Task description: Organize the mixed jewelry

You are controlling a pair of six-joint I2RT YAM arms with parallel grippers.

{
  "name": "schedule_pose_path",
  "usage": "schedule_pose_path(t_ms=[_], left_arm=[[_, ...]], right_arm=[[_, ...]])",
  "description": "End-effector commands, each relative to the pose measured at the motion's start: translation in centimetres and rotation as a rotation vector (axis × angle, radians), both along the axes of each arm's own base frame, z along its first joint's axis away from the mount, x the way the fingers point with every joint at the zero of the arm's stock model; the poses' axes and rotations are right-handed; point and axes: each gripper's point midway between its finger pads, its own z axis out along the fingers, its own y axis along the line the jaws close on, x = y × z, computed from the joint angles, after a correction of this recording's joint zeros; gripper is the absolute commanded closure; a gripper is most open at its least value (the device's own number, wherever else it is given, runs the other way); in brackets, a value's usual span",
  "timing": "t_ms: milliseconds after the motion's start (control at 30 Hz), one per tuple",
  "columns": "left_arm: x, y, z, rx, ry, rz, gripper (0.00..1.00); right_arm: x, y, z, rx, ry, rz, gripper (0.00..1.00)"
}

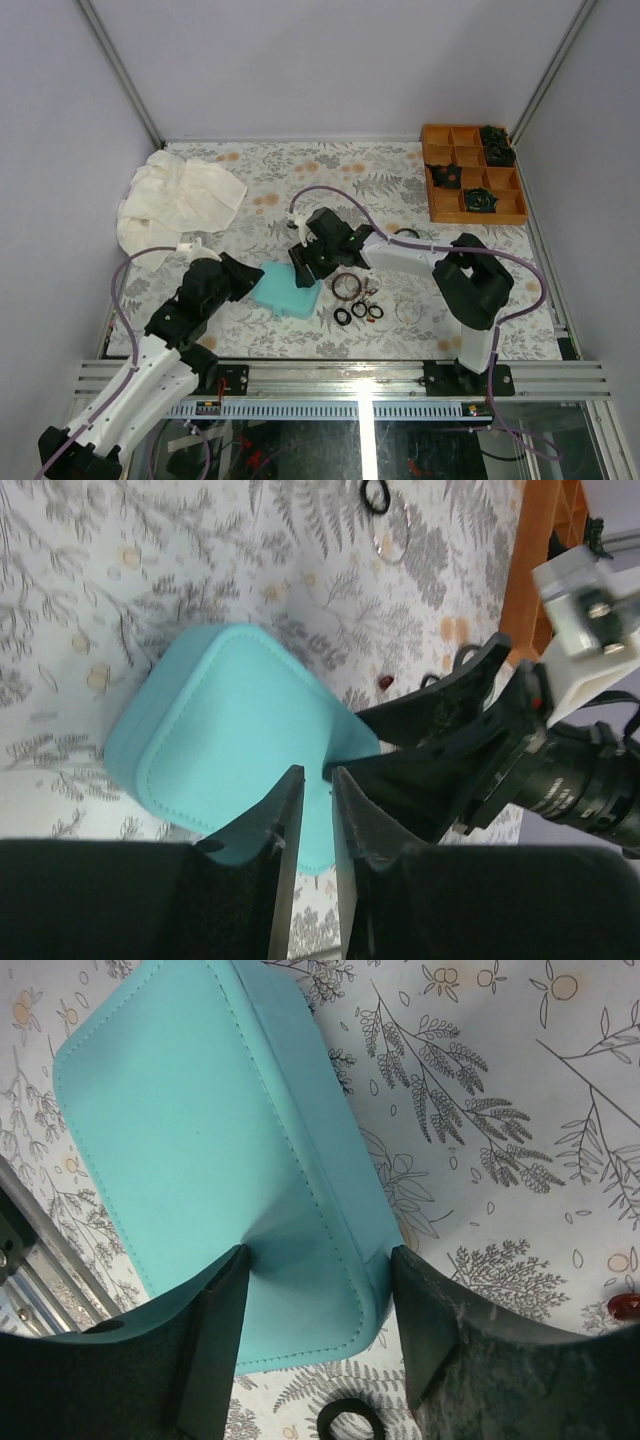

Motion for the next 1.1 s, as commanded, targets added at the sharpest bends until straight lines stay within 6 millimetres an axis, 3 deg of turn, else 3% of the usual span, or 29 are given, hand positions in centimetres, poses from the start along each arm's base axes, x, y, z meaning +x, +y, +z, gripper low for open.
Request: schedule_pose_path(t_ms=[0,233,400,533,600,667,800,1067], left_arm=[[-3.1,-0.7,-3.3,-0.034,0.133,-0.042,0.85],[-3.8,-1.8,-5.8,-0.028,0.182,-0.05,0.89],[-4.0,-1.7,-7.4,0.023,0.214,-0.047,0.94],[-3.6,-1.7,-8.4,0.048,0.225,-0.042,0.94],[-3.3,-1.7,-8.8,0.063,0.23,-0.039,0.94],[-3.1,-1.7,-9.1,0.077,0.236,-0.036,0.94],[-2.6,-1.6,-9.2,0.087,0.225,-0.022,0.94],[-2.1,-1.8,-9.5,0.101,0.226,-0.018,0.94]], right_arm=[[-0.7,-1.5,-0.3,-0.054,-0.031,-0.079,0.43],[-1.3,-4.5,-1.1,-0.104,0.008,-0.29,0.49],[-1.5,-4.8,-0.5,-0.08,0.028,-0.343,0.53],[-1.4,-3.6,1.8,-0.017,0.007,-0.291,0.4],[-0.7,-3.2,3.0,0.0,-0.038,-0.267,0.24],[-0.1,-2.9,3.8,-0.016,-0.078,-0.218,0.16],[0.7,-1.8,3.5,-0.04,-0.108,-0.144,0.12],[0.1,1.2,2.0,0.02,-0.064,-0.032,0.14]])
